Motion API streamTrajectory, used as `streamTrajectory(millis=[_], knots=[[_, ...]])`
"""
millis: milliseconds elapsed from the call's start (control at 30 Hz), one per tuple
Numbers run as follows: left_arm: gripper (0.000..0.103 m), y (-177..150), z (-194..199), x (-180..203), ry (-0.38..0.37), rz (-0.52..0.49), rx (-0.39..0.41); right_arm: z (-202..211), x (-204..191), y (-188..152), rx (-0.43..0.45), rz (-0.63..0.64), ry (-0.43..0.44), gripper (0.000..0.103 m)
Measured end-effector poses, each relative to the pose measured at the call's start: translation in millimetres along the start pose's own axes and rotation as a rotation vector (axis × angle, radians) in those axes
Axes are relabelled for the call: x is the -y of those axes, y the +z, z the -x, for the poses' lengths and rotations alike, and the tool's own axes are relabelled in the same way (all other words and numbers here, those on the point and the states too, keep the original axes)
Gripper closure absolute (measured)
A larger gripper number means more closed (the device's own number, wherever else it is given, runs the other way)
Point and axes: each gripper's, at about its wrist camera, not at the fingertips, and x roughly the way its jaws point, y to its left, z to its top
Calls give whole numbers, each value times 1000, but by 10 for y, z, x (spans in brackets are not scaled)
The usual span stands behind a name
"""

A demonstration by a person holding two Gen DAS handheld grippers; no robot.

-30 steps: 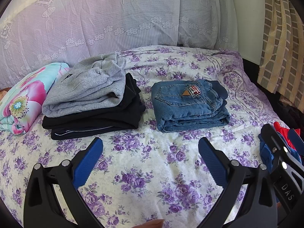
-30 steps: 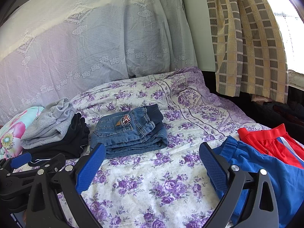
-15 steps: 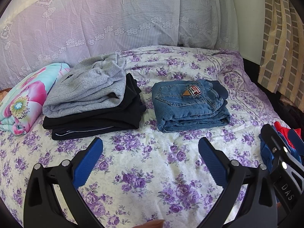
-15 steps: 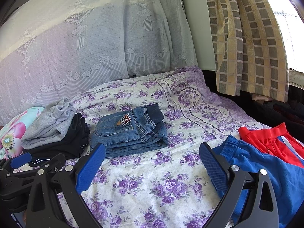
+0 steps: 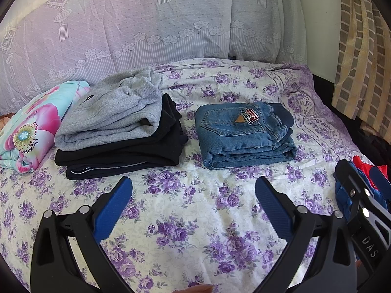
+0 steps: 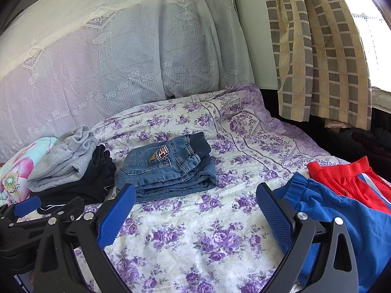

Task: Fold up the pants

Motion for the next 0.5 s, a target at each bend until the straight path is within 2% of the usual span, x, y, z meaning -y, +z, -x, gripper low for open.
streamTrajectory(millis=[500], knots=[[5, -51, 39, -32, 7, 3, 24, -5, 11, 3, 1, -2, 0, 4]])
